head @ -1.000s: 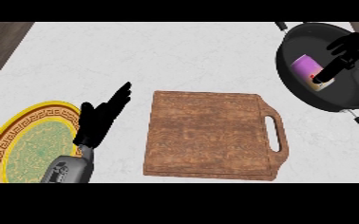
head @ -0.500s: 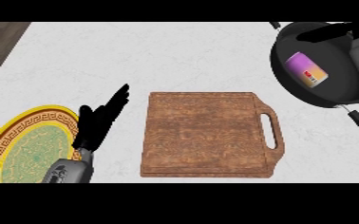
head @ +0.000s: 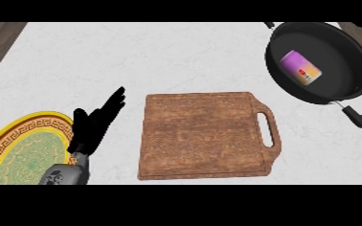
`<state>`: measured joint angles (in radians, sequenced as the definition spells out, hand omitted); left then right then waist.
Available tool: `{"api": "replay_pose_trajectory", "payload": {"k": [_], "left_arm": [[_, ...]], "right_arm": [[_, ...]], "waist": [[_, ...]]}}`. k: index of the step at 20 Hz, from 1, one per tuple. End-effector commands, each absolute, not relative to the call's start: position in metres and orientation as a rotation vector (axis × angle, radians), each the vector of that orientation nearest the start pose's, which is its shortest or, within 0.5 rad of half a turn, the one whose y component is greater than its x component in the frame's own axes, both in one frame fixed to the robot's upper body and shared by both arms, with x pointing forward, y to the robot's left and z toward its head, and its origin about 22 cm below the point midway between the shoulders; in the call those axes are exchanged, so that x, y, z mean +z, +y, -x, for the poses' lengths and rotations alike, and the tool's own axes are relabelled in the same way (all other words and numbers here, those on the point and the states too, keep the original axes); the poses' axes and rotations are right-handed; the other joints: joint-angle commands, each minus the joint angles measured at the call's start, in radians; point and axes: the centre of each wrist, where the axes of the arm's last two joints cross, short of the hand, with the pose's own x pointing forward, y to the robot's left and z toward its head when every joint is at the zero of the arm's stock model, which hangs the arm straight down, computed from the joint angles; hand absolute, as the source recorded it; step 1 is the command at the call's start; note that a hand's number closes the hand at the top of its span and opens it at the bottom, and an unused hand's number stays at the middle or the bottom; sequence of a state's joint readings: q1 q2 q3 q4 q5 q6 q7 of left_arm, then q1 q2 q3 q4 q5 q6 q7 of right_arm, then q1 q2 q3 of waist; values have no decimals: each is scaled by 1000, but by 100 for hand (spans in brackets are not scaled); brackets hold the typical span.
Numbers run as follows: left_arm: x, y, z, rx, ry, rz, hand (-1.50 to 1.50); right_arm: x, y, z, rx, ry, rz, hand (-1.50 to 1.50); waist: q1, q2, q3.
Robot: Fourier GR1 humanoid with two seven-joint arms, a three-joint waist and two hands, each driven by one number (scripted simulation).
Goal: Pick the can from the cutting board and place it in the pot
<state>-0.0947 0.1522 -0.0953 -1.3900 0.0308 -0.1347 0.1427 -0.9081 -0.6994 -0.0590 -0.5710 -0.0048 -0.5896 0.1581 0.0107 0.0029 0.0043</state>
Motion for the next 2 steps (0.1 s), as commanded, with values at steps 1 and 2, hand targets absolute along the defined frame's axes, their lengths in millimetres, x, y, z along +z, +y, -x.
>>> {"api": "replay_pose_trajectory", "payload": {"k": [1, 2], "left_arm": [[-24, 248, -263, -276, -1287, 41, 0], [-25, 247, -256, -278, -1275, 38, 0]], "right_arm": [[163, -438, -390, -470, -1499, 1040, -150], [151, -438, -383, -448, -1518, 1036, -150]], "waist": [[-10, 2, -3], [-15, -3, -3]]}}
